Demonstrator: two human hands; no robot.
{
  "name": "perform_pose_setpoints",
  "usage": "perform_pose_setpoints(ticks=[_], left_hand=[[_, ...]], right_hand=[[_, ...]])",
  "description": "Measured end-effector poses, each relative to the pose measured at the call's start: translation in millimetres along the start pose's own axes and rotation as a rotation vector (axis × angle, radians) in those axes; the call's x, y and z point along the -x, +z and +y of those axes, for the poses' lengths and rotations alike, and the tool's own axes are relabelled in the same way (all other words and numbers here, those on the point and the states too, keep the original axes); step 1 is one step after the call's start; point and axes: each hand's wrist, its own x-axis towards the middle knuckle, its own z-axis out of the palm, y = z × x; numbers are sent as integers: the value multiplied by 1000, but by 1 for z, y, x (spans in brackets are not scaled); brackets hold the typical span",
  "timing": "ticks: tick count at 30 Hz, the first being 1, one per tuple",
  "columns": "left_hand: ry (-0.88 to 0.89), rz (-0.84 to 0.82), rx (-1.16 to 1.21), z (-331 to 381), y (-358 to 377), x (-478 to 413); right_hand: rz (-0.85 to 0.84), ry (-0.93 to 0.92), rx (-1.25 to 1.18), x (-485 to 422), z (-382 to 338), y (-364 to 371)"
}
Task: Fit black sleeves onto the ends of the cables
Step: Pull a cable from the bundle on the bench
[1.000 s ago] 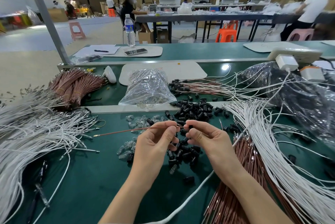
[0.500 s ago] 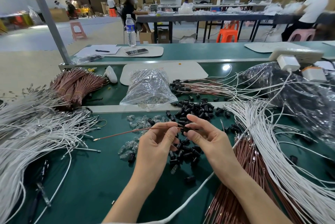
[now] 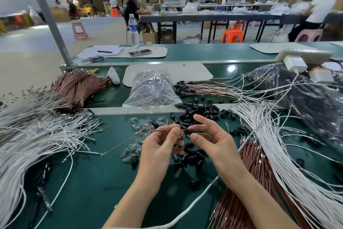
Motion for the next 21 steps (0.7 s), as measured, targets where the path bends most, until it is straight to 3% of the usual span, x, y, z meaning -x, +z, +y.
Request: perform_pose_setpoints(ticks=[21], left_hand=[[28, -27, -40, 1, 2, 1]], right_hand=[[48, 43, -120, -1, -1, 2]])
